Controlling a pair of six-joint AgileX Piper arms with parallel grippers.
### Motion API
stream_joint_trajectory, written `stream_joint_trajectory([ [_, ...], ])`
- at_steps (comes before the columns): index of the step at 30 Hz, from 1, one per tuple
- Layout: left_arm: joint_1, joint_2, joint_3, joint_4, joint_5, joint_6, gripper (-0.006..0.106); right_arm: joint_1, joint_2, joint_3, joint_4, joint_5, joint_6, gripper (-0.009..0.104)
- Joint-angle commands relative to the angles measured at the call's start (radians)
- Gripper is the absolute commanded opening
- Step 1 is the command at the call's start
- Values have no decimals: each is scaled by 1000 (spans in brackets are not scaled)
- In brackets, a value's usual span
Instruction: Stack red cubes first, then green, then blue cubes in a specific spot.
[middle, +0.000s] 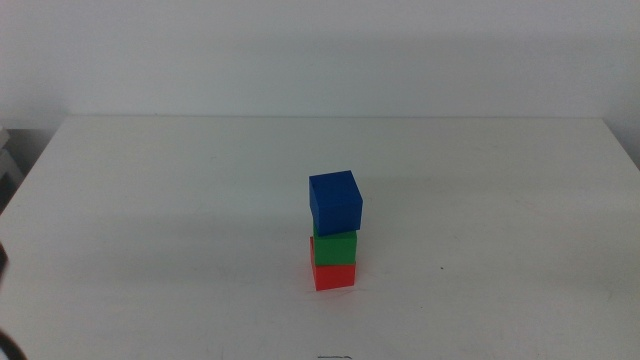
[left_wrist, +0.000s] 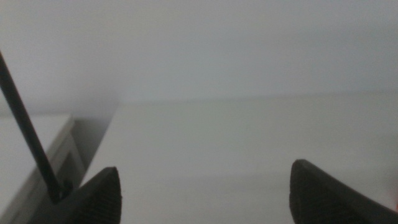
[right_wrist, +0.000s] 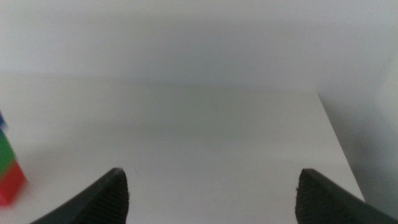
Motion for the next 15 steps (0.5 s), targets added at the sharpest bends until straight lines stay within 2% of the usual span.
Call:
stream_joint_trajectory([
  [1, -1, -44, 37, -13, -83, -15, 91, -38, -55, 69, -18, -85, -18, 72],
  [11, -1, -242, 257, -21, -84, -15, 91, -76, -287, 311, -10, -86, -18, 72],
  [15, -1, -253, 297, -97, -87, -15, 91, -76, -319, 331, -11, -86, -18, 72],
])
